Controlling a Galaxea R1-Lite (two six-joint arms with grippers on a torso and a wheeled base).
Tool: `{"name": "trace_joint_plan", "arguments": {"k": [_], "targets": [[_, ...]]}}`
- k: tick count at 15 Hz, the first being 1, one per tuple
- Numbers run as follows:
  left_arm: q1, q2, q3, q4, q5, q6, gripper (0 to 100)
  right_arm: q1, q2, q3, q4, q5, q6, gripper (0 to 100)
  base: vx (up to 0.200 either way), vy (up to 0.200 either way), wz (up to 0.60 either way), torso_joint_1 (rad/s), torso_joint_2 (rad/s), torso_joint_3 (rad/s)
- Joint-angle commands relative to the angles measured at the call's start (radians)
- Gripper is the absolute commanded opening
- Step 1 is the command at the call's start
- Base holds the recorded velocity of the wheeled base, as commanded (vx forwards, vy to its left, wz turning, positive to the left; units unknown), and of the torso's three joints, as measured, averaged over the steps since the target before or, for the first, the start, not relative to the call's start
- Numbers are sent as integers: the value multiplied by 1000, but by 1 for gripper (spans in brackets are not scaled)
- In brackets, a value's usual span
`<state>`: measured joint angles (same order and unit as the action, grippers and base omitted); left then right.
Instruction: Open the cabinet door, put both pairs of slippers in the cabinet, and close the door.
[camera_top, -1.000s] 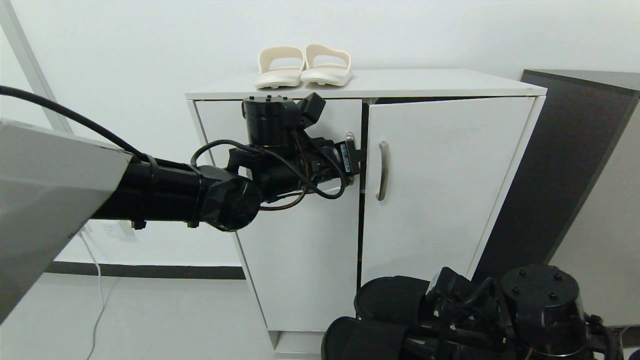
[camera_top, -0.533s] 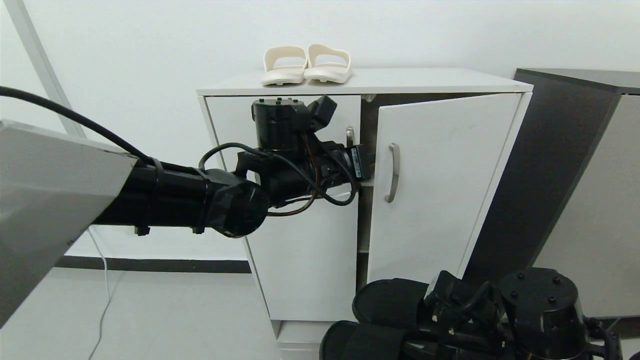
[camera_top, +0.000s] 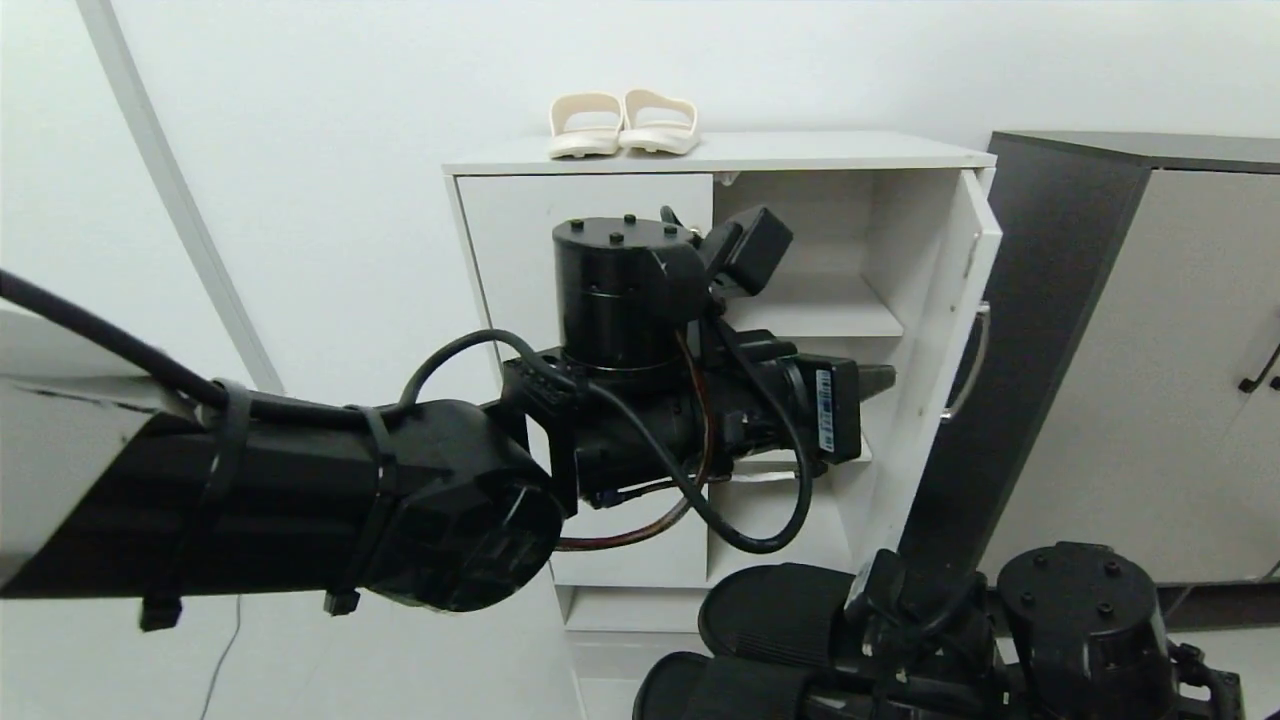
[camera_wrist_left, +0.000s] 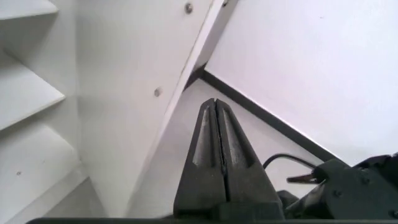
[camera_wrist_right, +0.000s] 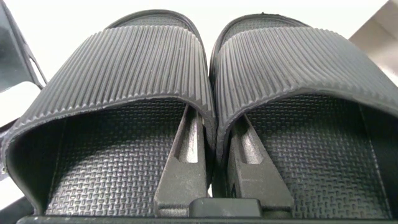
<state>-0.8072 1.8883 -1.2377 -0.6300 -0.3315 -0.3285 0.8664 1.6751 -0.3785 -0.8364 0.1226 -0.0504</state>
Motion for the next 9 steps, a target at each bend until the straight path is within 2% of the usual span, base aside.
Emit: {"name": "trace_joint_plan", "arguments": {"k": [1,2,3,6,7,9], "targets": [[-1,-23,6,1,0,0,0,0,-2,1,-1,0,0,0,-200,0,0,2,-2,2],[51,-46,38,-27,5,2,0,-18,9,-11,-7,-17,1,0,0,0,0,0,0,0],[72,-94,86,-51,25,2,0,-49,20,-23,-18,-26,3,0,0,0,0,0,0,0],[97,-284,248,-69,37,11,0,-109,57,-48,-56,-27,4,0,0,0,0,0,0,0],[106,-419,357,-59,38,11,0,-127,80,-66,-73,-27,6,0,0,0,0,0,0,0],[112,-626,515,-2,46,14,0,-133,103,-86,-87,-27,6,0,0,0,0,0,0,0]]}}
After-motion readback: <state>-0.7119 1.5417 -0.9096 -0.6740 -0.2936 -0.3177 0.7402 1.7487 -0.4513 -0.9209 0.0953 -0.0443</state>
